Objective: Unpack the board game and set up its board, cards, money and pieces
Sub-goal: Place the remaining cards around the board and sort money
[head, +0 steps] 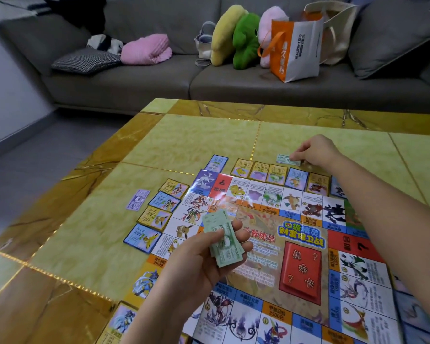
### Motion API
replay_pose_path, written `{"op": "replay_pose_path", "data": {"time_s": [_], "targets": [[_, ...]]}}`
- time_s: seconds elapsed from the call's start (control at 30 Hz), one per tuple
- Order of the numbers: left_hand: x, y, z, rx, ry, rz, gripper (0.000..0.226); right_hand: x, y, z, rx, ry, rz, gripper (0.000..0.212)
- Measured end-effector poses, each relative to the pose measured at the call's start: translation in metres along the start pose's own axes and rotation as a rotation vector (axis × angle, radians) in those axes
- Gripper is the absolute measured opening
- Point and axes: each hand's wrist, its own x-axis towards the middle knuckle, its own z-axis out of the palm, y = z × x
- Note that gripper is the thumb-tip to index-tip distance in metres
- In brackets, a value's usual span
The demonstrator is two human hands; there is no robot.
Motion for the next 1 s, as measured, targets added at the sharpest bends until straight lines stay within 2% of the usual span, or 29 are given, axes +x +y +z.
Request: {"op": "replay_pose_path", "data": {"time_s": [0.2,0.3,0.33,0.5,0.6,0.67,0.77,1.0], "targets": [[-0.001,0.005,-0.003,-0.041,-0.029,0.025,0.032,-0.008,-0.006,0.001,0.031,0.085,0.015,0.03],[-0.002,0.005,-0.003,-0.042,-0.013,0.07,0.029,-0.036,-0.026,-0.004,0.162,0.194,-0.095,0.03],[-0.002,0.005,-0.002,-0.037,-0.001,0.098,0.027,-0.051,-0.037,-0.006,0.202,0.176,-0.139,0.028],[-0.008,0.01,-0.001,-0.002,0.107,0.286,0.021,-0.16,-0.085,0.005,0.491,-0.283,-0.297,0.034],[-0.011,0.014,-0.003,-0.014,0.201,0.36,0.016,-0.208,-0.1,0.026,0.522,-0.436,-0.307,0.042],[-0.015,0.016,-0.004,-0.051,0.248,0.397,0.014,-0.223,-0.107,0.039,0.552,-0.417,-0.294,0.039],[-0.022,0.022,-0.005,-0.111,0.299,0.431,0.011,-0.233,-0.115,0.052,0.622,-0.307,-0.262,0.02],[-0.026,0.052,-0.027,-0.412,0.277,0.391,0.024,-0.237,-0.134,0.062,0.818,-0.193,-0.279,0.004]]}}
